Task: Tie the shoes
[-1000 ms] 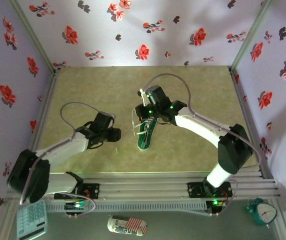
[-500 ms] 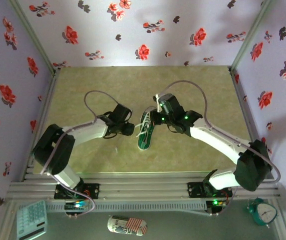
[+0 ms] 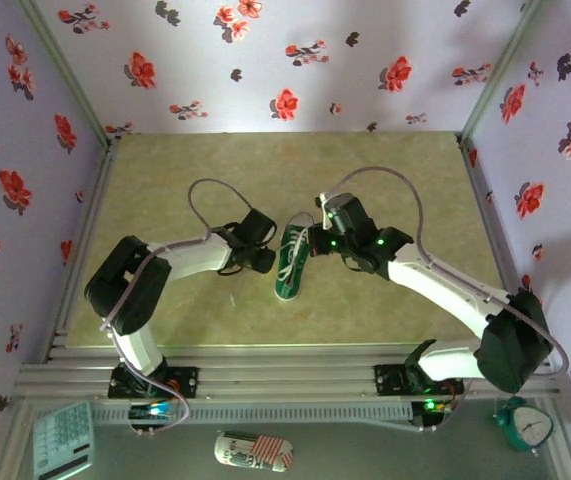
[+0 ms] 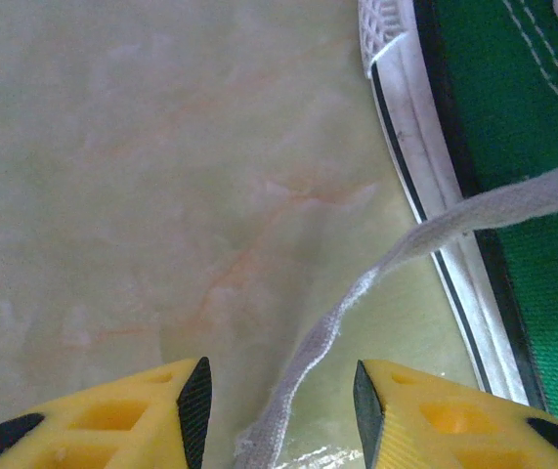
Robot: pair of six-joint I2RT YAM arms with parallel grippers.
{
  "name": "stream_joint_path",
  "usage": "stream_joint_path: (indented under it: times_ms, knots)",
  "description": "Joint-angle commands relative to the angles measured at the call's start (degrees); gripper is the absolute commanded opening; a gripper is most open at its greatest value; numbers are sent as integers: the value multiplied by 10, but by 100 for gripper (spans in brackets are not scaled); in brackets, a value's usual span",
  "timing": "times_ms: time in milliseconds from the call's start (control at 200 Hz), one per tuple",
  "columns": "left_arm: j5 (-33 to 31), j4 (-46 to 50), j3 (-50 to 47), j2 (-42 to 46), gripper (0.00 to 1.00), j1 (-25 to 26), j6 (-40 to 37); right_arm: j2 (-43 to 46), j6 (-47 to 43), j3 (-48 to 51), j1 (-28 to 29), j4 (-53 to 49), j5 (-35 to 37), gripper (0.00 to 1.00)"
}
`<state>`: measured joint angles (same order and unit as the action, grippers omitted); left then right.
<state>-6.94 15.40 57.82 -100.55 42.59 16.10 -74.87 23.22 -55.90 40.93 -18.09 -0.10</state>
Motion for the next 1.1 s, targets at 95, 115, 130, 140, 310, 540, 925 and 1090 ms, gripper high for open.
stream_joint_path:
  times_ms: [95,115,130,140,310,540,925,1090]
  knots:
    - [-41,23,-14,-3,46,20,-10,10,13,10,-5,-3,8,0]
    - [-43,24,-16,-3,46,21,-9,10,13,10,-5,-2,7,0]
    - [-45,25,-18,-3,46,22,-8,10,13,10,-5,-2,6,0]
    - [-45,25,-19,-3,46,22,-8,9,13,10,-5,-3,6,0]
    - [-64,23,-31,-3,45,22,4,4,14,7,-5,0,-1,0]
    - [-66,21,-41,-2,23,22,14,2,13,-1,-5,0,-10,0]
    - [-37,-11,-50,129,0,-1,42,-17,-31,-22,-3,43,-168,0]
    - [13,-46,-70,176,0,-29,49,-30,-10,-31,-3,108,-237,0]
